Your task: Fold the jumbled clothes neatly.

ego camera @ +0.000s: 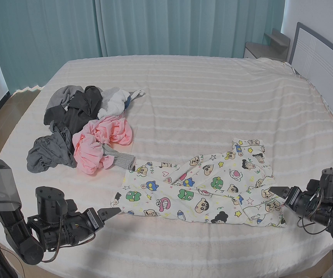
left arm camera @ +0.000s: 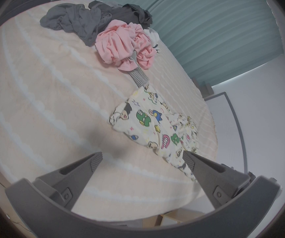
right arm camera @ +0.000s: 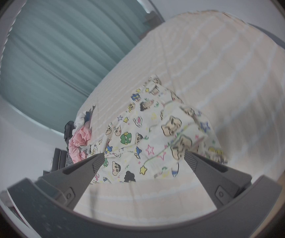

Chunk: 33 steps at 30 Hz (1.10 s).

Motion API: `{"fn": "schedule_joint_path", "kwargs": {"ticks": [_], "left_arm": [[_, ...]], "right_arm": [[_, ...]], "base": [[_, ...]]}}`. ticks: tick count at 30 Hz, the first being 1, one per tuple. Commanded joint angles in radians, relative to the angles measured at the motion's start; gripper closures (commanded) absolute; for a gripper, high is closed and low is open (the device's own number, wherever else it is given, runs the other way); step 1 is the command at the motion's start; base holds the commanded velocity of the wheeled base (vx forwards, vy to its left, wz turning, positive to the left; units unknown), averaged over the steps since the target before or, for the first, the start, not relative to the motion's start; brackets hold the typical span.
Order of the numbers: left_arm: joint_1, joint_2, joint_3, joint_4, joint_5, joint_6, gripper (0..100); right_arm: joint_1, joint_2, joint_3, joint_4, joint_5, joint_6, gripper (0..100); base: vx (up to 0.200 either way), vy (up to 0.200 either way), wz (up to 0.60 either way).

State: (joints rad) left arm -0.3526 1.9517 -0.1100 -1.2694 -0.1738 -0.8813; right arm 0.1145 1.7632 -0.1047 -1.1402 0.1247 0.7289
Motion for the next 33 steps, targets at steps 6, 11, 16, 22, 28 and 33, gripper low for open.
{"fn": "schedule_joint_path", "kwargs": {"ticks": [6,11,16,22,28,33], "left_arm": [[0.03,0.101,0.11,-0.142,-0.07,-0.01,0],[0.035,0.164,0.11,-0.189,-0.062,-0.008,0],[0.035,0.181,0.11,-0.199,-0.053,-0.008,0],[0.035,0.208,0.11,-0.222,-0.042,-0.008,0],[0.033,0.273,0.11,-0.292,0.011,-0.007,0],[0.03,0.285,0.11,-0.301,0.025,-0.007,0]], "right_arm": [[0.192,0.156,0.031,0.02,-0.178,0.265,0],[0.208,0.206,0.007,0.025,-0.183,0.322,0],[0.217,0.252,-0.026,0.027,-0.183,0.342,0],[0.241,0.269,-0.075,0.031,-0.183,0.357,0],[0.264,0.312,-0.128,0.071,-0.183,0.359,0],[0.266,0.326,-0.159,0.08,-0.185,0.359,0]], "base": [[0.0,0.0,0.0],[0.0,0.0,0.0],[0.0,0.0,0.0],[0.0,0.0,0.0],[0.0,0.0,0.0],[0.0,0.0,0.0]]}}
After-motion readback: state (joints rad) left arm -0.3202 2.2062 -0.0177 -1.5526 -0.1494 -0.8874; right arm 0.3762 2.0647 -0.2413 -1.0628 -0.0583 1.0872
